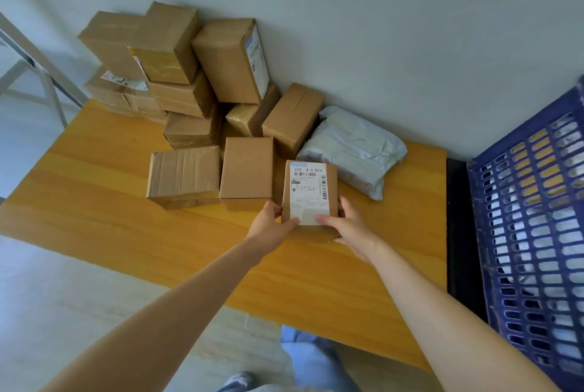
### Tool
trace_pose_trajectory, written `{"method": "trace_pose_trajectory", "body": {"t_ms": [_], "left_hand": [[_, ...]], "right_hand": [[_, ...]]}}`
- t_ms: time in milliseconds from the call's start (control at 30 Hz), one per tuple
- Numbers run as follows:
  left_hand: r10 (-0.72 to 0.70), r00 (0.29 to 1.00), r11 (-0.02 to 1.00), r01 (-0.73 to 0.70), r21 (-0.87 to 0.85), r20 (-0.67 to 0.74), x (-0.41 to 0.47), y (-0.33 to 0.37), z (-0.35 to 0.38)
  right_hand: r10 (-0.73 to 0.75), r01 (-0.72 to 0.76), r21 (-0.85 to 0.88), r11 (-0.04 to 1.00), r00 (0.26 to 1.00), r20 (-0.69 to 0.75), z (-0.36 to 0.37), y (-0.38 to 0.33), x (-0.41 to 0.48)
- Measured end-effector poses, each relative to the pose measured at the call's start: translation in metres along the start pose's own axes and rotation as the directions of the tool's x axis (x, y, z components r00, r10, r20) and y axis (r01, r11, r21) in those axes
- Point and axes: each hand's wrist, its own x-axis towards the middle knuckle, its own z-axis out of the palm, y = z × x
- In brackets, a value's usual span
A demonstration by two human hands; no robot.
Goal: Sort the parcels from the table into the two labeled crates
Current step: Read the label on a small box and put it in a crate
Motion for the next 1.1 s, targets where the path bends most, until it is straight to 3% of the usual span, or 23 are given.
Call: {"method": "trace_pose_trajectory", "body": {"t_ms": [333,733,1100], "left_hand": [[0.266,0.960,0.962,-0.258,-0.091,0.090,-0.046,0.013,-0.038],[0.552,0.834,0.832,-0.549,-0.077,0.014,-0.128,0.021,-0.110],[0.668,0.744,0.741,-0.665,-0.097,0.002,-0.190,0.016,-0.141]], "right_hand": [[-0.152,0.167,0.119,0.979,0.980,-0.129,0.018,-0.006,-0.080],[-0.450,0.478,0.077,0.875,0.862,-0.235,0.077,-0.029,-0.175],[-0.546,0.585,0.069,0.808,0.788,-0.286,0.109,-0.033,-0.237]]}}
